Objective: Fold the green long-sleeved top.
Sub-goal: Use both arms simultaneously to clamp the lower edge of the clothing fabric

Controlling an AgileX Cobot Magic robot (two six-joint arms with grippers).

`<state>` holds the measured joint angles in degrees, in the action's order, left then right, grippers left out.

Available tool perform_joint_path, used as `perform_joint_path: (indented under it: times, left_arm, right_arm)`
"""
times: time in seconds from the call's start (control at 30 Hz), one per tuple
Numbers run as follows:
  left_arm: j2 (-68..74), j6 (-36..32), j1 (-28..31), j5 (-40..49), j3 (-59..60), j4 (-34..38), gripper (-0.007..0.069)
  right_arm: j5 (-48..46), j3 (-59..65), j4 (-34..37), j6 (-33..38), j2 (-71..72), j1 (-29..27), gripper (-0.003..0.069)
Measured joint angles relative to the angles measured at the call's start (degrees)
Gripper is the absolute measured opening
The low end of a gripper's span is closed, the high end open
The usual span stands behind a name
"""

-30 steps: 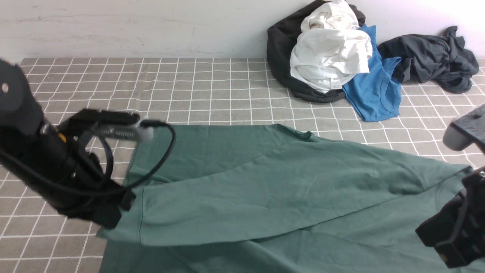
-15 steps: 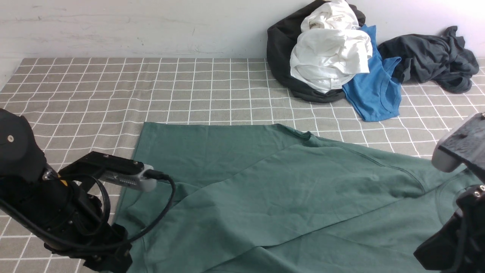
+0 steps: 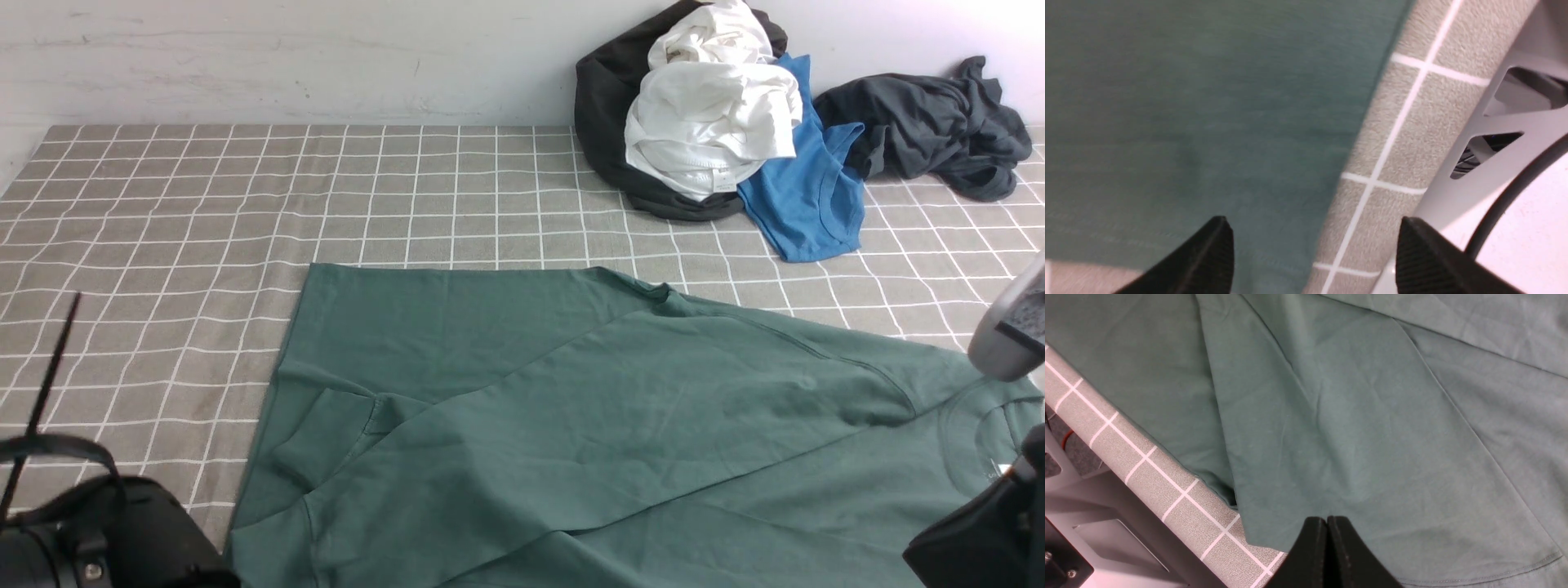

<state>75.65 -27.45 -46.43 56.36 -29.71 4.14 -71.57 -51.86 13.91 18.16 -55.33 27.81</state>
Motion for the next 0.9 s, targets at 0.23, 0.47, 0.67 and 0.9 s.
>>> perform_joint_path:
  times: [0.23,0.47,0.67,0.9]
  left_arm:
    - [0.5,0.5,-1.2,-6.2,1.7,-1.4,0.0489]
    - [6.5,0.9,-1.2,-7.1,1.3,-1.8,0.0489]
    - [6.9,3.9,-1.3,-7.0,0.6,-3.7,0.0447]
    - [7.2,10.5,-1.3,-7.7,0.3,-10.4,0.0294]
  right_arm:
    - [0.0,0.0,-0.3,0.0,0.0,0.0,-0.0016]
    - [0.0,0.0,-0.5,0.0,0.0,0.0,-0.0016]
    - [0.0,0.0,-0.6,0.0,0.0,0.0,-0.0016]
    - [0.0,0.0,-0.6,0.0,0.0,0.0,-0.0016]
